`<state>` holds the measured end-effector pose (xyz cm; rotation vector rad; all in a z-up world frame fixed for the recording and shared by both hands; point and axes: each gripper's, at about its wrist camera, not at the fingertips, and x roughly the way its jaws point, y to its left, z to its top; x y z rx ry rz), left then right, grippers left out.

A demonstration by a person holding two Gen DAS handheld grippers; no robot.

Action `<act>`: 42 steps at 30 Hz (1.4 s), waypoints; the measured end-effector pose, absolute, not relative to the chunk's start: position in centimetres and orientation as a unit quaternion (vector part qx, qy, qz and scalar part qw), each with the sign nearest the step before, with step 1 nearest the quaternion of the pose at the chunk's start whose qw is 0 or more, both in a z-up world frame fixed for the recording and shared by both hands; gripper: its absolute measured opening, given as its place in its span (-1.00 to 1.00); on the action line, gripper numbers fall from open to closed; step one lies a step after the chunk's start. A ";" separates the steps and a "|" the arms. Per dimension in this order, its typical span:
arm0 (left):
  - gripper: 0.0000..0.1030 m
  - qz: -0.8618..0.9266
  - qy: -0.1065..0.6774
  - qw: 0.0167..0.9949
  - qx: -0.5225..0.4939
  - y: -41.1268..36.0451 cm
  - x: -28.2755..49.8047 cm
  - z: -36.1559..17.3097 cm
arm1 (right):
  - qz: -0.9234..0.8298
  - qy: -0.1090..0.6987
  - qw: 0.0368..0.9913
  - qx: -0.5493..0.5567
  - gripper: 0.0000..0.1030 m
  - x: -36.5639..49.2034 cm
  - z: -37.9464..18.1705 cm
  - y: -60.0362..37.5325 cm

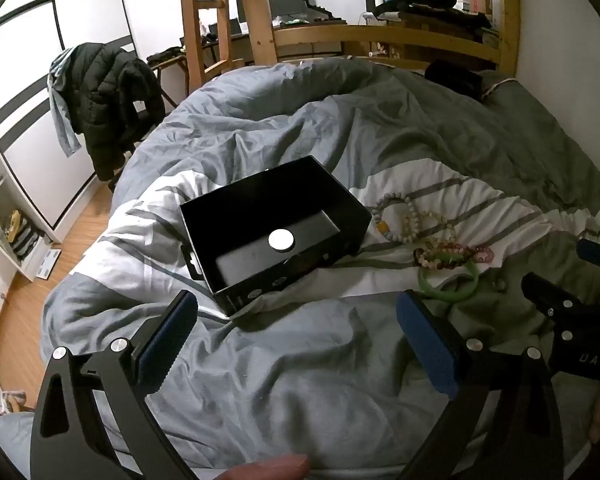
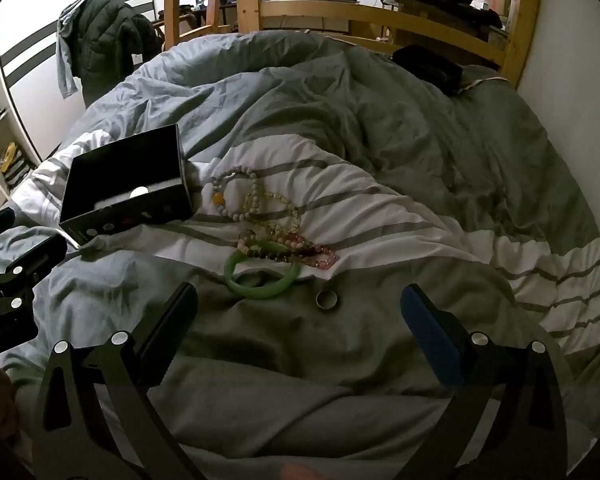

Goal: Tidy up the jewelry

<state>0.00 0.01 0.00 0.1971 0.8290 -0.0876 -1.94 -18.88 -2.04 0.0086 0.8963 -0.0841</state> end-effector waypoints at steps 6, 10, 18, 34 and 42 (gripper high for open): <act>0.92 -0.041 0.400 0.910 0.096 0.0 0.0 0.0 | -0.040 0.434 0.900 0.004 0.95 -1.9 -2.0 -18.9; 0.92 -0.042 0.401 0.910 0.095 0.0 0.0 0.0 | -0.040 0.434 0.900 0.005 0.95 -1.9 -2.1 -18.9; 0.92 -0.042 0.401 0.910 0.096 0.0 0.0 0.0 | -0.041 0.434 0.900 0.004 0.95 -1.9 -2.1 -18.9; 0.92 -0.043 0.402 0.910 0.094 0.0 0.0 -0.1 | -0.040 0.435 0.900 0.005 0.95 -1.9 -2.1 -18.9; 0.92 -0.042 0.414 0.904 0.100 -0.2 0.4 -1.1 | -0.040 0.436 0.899 0.006 0.95 -1.8 -2.1 -19.0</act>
